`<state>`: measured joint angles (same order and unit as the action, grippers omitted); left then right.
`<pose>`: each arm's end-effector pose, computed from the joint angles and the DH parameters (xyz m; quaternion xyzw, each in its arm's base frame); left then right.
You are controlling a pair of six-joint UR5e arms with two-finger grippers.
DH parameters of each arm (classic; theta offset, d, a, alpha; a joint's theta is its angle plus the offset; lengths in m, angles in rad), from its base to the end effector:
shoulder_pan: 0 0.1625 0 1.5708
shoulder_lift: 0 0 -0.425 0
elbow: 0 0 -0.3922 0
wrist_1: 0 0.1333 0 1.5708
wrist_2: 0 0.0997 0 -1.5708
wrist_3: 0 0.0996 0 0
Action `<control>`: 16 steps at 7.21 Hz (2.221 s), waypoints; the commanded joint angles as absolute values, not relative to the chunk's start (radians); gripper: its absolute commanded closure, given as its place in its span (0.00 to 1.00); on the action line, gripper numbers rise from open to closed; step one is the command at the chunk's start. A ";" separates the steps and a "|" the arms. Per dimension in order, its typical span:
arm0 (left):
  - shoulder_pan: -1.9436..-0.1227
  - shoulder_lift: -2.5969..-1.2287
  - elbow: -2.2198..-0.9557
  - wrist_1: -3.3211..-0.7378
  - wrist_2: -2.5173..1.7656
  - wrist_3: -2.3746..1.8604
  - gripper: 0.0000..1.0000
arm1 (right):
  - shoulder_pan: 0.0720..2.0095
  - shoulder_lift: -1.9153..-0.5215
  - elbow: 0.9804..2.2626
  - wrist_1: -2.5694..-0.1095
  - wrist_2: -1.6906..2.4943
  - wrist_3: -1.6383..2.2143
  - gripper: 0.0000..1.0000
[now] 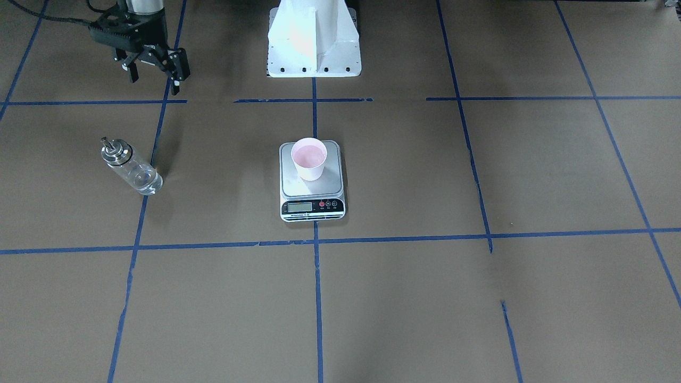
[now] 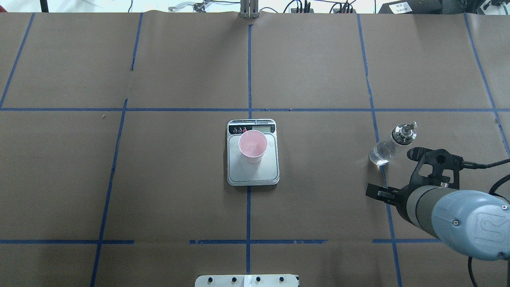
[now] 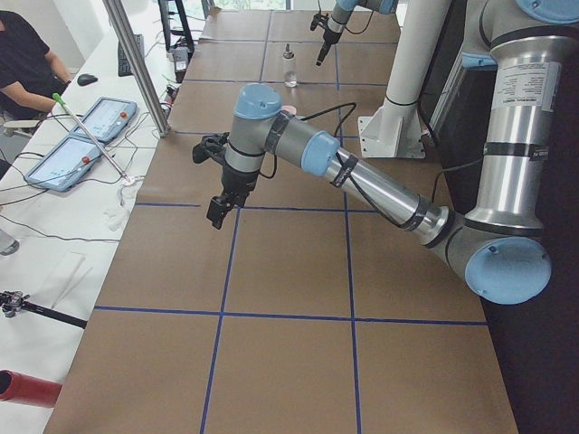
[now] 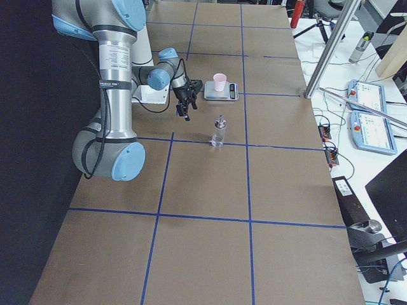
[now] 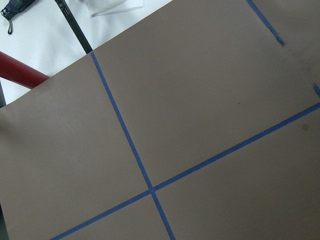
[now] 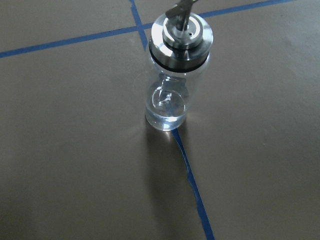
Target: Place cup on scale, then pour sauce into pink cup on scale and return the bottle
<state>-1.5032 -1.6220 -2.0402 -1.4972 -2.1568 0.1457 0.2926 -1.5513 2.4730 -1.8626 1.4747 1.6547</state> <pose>-0.0451 -0.4919 0.4236 0.2230 0.2731 0.1630 0.9214 -0.3268 -0.2476 0.2964 0.0776 -0.3030 0.1923 0.9302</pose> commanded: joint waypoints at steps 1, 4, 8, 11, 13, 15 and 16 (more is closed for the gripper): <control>-1.503 -1.621 -2.040 -1.497 -2.157 0.146 0.00 | 0.398 -1.391 2.534 -2.047 1.619 1.575 0.00; -1.505 -1.620 -2.042 -1.497 -2.157 0.146 0.00 | 0.640 -1.166 2.517 -2.276 1.784 1.282 0.00; -1.505 -1.615 -2.042 -1.496 -2.158 0.147 0.00 | 1.054 -1.172 2.329 -2.264 2.049 0.706 0.00; -1.505 -1.611 -2.042 -1.493 -2.163 0.150 0.00 | 1.311 -1.205 2.147 -2.250 2.202 0.230 0.00; -1.508 -1.592 -2.039 -1.490 -2.167 0.156 0.00 | 1.420 -1.335 2.003 -2.045 2.296 0.027 0.00; -1.528 -1.583 -2.028 -1.491 -2.168 0.156 0.00 | 1.480 -1.434 1.803 -1.782 2.307 -0.104 0.00; -1.535 -1.582 -1.996 -1.493 -2.169 0.160 0.00 | 1.486 -1.463 1.778 -1.738 2.310 -0.119 0.00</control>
